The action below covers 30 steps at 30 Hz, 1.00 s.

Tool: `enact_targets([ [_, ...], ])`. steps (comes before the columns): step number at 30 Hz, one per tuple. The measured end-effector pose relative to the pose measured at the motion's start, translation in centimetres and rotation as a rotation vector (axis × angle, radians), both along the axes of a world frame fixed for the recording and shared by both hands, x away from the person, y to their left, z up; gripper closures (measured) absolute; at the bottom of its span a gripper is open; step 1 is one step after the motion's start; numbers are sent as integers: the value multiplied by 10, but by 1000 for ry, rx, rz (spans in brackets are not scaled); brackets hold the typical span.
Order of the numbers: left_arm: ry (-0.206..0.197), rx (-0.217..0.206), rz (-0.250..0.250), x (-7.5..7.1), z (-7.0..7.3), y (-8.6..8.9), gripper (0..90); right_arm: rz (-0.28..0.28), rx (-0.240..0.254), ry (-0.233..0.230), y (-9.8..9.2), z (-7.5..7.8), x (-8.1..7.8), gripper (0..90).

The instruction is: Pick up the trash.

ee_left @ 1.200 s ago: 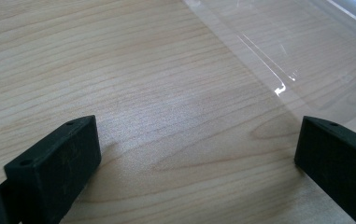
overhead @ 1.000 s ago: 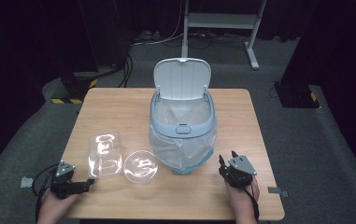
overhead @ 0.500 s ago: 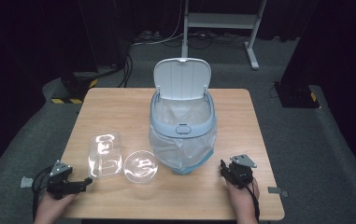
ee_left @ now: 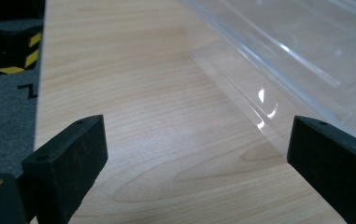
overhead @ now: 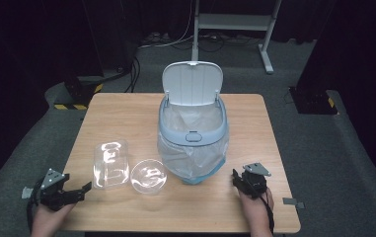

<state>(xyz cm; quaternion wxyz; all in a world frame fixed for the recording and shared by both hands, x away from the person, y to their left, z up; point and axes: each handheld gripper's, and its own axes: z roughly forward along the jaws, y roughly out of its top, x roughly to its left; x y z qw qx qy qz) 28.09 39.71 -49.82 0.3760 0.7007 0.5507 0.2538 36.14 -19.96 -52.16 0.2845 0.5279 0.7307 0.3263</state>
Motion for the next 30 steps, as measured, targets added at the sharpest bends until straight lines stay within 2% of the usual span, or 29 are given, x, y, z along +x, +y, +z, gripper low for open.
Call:
enact_targets([
  [5, -66, -43, -9, -5, 13, -5, 65, 2, 5, 4, 0, 0, 0, 431],
  [13, -63, -24, -73, -1, 17, -36, 57, 9, -2, 6, 0, 0, 0, 431],
  [14, -67, -30, -77, 0, 17, -38, 58, 9, -3, 6, 1, 0, 0, 431],
  [16, -74, -69, -91, 2, 16, -40, 66, 10, -9, 5, 1, 0, 0, 432],
  [18, -71, -84, -96, 5, 15, -43, 68, 8, -6, 7, 2, 0, 0, 433],
  [21, -54, -53, -96, 8, 13, -50, 64, 8, -3, 9, 1, 0, 0, 433],
  [24, -31, -45, -107, 11, 9, -53, 56, 8, -2, 9, 1, 0, 1, 433],
  [26, -21, -70, -116, 11, 7, -53, 57, 8, -1, 11, 1, 0, 1, 434],
  [30, -12, -79, -122, 9, 4, -53, 53, 10, 0, 8, 1, 0, 0, 433],
])
